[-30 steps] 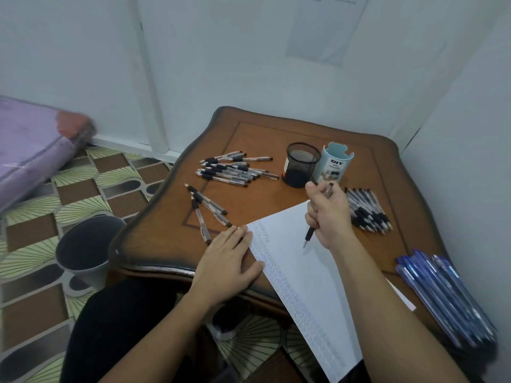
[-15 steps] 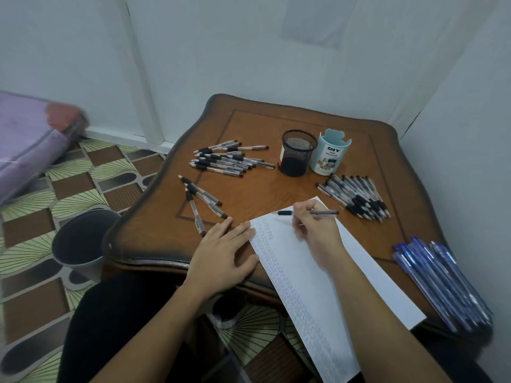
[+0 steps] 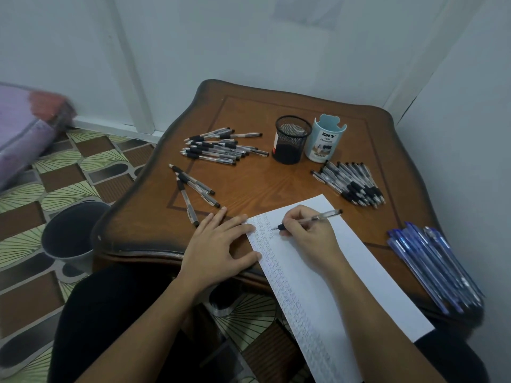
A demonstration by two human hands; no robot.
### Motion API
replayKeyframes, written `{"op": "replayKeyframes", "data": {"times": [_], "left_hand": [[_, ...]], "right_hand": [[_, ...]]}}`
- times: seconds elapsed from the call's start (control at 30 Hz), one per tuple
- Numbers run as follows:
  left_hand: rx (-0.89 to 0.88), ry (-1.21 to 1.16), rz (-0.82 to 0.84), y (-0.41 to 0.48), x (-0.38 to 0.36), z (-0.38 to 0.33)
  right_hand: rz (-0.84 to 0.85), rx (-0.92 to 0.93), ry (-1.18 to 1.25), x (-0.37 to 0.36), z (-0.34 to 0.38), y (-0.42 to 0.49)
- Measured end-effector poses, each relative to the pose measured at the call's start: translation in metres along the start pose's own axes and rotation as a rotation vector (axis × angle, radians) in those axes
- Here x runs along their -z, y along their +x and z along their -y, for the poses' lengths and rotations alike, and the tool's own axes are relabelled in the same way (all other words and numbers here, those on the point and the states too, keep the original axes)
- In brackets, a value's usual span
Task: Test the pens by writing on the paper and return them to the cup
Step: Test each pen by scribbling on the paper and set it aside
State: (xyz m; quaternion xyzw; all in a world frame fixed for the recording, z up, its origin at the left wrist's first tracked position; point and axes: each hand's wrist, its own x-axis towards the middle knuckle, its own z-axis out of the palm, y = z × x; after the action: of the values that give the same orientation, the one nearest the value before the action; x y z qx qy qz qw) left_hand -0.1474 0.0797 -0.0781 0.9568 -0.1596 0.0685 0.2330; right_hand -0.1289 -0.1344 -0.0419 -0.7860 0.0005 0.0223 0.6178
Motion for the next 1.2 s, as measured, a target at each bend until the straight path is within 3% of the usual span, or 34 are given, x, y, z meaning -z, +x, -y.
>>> {"op": "replayKeyframes", "data": {"times": [1.03, 1.2], "left_hand": [[0.003, -0.005, -0.056, -0.002, -0.002, -0.002], [0.005, -0.013, -0.065, -0.002, -0.002, -0.003]], "right_hand": [[0.002, 0.025, -0.041, -0.008, -0.012, -0.003], [-0.065, 0.038, -0.031, -0.006, -0.015, -0.004]]}}
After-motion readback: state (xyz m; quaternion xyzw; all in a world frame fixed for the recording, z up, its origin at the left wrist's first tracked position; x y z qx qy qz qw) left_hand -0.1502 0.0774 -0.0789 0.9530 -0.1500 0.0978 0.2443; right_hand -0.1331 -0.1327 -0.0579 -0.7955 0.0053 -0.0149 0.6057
